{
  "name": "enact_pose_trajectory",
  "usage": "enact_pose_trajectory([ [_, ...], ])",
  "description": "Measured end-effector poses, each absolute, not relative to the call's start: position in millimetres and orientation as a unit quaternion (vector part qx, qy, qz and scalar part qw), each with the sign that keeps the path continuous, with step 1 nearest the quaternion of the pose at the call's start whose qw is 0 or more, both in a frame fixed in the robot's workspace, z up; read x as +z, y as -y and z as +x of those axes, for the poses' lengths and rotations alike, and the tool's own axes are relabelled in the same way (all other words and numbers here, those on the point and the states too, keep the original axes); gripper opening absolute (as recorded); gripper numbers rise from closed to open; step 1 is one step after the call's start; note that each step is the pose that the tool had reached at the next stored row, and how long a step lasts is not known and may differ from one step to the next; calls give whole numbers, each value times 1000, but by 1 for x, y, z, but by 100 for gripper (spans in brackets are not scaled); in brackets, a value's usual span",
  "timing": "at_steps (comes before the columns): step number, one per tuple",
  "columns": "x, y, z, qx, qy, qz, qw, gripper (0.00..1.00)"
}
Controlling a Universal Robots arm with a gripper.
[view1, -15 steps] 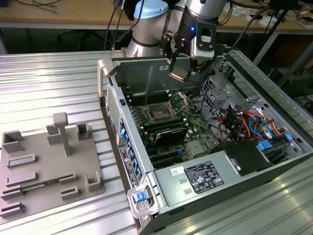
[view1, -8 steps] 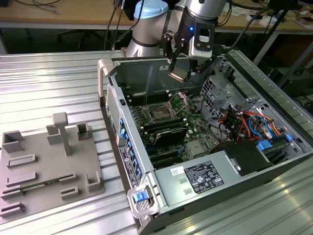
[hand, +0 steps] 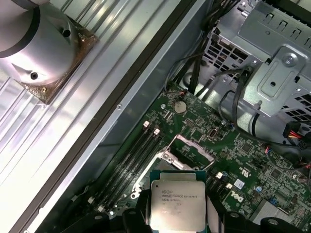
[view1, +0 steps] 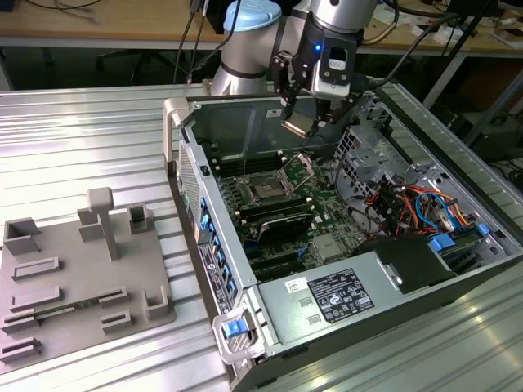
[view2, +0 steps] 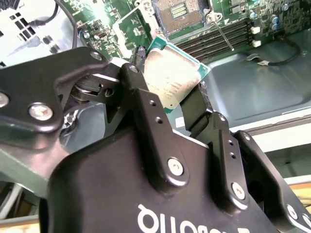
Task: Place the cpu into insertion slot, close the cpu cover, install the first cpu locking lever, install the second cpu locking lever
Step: 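Place the cpu into insertion slot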
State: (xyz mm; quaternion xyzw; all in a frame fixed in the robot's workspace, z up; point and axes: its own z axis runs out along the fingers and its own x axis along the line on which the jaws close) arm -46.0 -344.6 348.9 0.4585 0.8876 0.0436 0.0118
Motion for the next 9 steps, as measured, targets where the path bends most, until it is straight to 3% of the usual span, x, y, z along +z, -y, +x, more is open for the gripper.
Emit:
enact_pose_trajectory([
  [9,348,345,-46,43,-866,497,14,55],
])
